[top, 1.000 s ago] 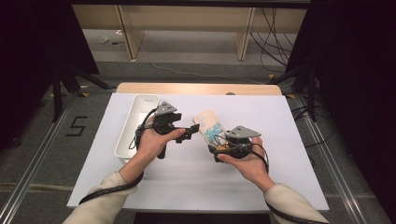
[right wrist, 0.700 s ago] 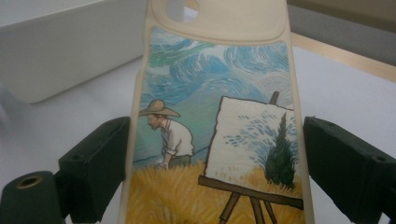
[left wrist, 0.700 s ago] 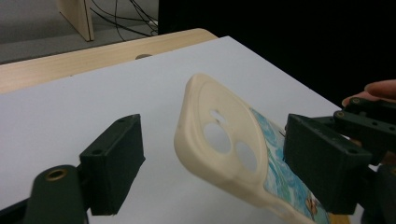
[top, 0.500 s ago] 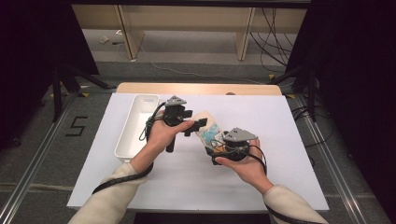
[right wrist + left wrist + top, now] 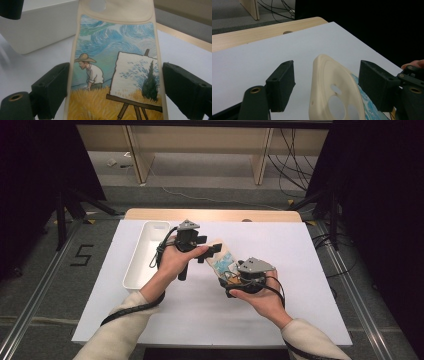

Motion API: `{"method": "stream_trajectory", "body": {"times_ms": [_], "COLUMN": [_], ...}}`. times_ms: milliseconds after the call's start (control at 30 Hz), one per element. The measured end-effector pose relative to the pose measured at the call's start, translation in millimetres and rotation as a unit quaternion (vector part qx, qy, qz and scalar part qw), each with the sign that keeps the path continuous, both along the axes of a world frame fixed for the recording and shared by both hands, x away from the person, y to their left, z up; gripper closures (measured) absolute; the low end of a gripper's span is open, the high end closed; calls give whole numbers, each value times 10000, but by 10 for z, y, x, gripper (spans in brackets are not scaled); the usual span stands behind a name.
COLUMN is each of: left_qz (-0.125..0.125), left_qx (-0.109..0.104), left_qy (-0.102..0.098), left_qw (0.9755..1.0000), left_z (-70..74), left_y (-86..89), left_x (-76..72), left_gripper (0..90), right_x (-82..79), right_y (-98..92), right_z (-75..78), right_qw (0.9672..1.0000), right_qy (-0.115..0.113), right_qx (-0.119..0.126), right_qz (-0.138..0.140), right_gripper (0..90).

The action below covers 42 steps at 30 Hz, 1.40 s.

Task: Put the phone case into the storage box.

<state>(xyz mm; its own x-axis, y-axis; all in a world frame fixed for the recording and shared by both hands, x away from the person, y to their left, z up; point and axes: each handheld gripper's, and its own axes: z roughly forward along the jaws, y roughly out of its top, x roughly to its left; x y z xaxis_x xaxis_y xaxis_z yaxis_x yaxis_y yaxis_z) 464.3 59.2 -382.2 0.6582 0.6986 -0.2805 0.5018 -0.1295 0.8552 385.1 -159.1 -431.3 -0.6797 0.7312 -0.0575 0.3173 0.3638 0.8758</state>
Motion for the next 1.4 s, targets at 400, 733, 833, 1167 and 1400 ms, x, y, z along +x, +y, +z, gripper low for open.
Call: {"method": "stream_trajectory", "body": {"times_ms": [400, 733, 833, 1167, 1400], "left_qz": [49, 34, 19, 35, 5], "left_qx": [61, -141, -221, -383, -562], "left_qy": [97, 381, 468, 630, 635], "left_qw": [9999, 9992, 9987, 9973, 9964], "left_z": [-15, -61, -62, -67, -58], "left_y": [-38, -46, -46, -42, -13], "left_x": [45, 78, 80, 81, 88], "left_gripper": [334, 422, 454, 528, 587], "right_x": [-13, -20, -24, -26, -24], "right_y": [9, 18, 17, 23, 23], "right_z": [3, 5, 9, 15, 6], "right_qw": [10000, 9999, 9998, 9996, 9997], "right_qy": [-61, -131, -161, -267, -229], "right_qx": [6, -52, -41, -86, -82], "right_qz": [44, 85, 86, 100, 97], "right_gripper": [116, 116, 116, 117, 115]}}
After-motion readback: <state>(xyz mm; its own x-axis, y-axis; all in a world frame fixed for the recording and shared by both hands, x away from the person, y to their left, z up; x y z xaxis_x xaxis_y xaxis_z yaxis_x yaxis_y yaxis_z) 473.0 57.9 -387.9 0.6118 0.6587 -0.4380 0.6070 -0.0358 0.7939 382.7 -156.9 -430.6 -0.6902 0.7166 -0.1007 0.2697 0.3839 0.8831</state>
